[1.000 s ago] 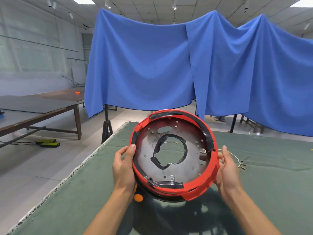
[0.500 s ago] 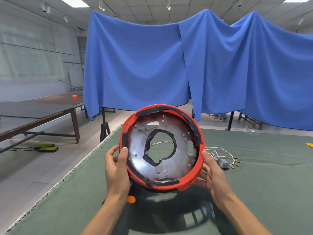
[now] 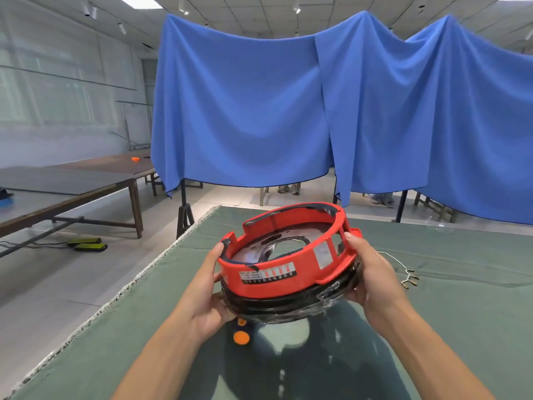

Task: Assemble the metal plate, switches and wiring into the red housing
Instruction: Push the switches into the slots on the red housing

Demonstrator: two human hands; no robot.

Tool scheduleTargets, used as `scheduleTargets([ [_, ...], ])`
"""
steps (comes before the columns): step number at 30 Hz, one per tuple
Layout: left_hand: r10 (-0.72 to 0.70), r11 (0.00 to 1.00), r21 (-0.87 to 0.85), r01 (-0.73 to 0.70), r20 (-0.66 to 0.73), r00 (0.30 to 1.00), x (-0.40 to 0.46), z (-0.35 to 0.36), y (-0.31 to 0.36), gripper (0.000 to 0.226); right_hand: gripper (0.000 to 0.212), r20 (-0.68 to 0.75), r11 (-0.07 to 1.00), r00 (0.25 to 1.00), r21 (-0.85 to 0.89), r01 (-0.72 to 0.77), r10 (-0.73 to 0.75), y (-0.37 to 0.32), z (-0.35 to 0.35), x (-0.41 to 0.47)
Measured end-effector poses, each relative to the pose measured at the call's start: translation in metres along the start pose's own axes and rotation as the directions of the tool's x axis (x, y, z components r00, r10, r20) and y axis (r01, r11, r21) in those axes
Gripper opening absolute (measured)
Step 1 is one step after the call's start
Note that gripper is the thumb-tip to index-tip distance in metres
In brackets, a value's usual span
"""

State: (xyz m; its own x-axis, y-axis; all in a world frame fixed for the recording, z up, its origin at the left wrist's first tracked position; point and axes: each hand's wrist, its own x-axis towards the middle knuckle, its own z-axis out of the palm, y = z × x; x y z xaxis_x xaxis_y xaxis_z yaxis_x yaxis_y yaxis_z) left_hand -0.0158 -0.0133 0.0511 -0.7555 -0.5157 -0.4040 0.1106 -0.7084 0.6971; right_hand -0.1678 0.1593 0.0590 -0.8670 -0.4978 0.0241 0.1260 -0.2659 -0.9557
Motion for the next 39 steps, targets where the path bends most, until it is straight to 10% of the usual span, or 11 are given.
scheduleTargets([
  [6,0.287,0.857,-0.496,-0.140,0.234,0.929,-0.004,0.009,0.005,0.076,0.013,-0.126,0.868,0.977,0.489,-0.090,0.173,-0.004,0.000,0.006],
  [11,0.187,0.977,-0.182,-0.115,0.454,0.871,-0.005,0.023,-0.026,0.040,0.009,-0.289,0.871,0.951,0.489,0.050,0.108,0.011,-0.005,0.008],
  [23,0.290,0.896,0.289,-0.338,0.198,0.936,0.018,0.023,-0.058,0.011,0.008,-0.340,0.990,0.931,0.098,-0.104,0.131,0.048,-0.033,0.004],
  [30,0.653,0.403,0.733,-0.548,0.190,0.733,0.028,0.009,-0.051,0.032,0.025,-0.224,0.976,0.966,-0.141,-0.165,0.131,0.056,-0.022,-0.011],
  [39,0.711,-0.217,0.974,-0.073,0.209,0.671,0.028,-0.011,-0.040,0.031,0.040,-0.276,0.970,0.956,-0.182,-0.159,0.105,0.064,-0.025,-0.008],
])
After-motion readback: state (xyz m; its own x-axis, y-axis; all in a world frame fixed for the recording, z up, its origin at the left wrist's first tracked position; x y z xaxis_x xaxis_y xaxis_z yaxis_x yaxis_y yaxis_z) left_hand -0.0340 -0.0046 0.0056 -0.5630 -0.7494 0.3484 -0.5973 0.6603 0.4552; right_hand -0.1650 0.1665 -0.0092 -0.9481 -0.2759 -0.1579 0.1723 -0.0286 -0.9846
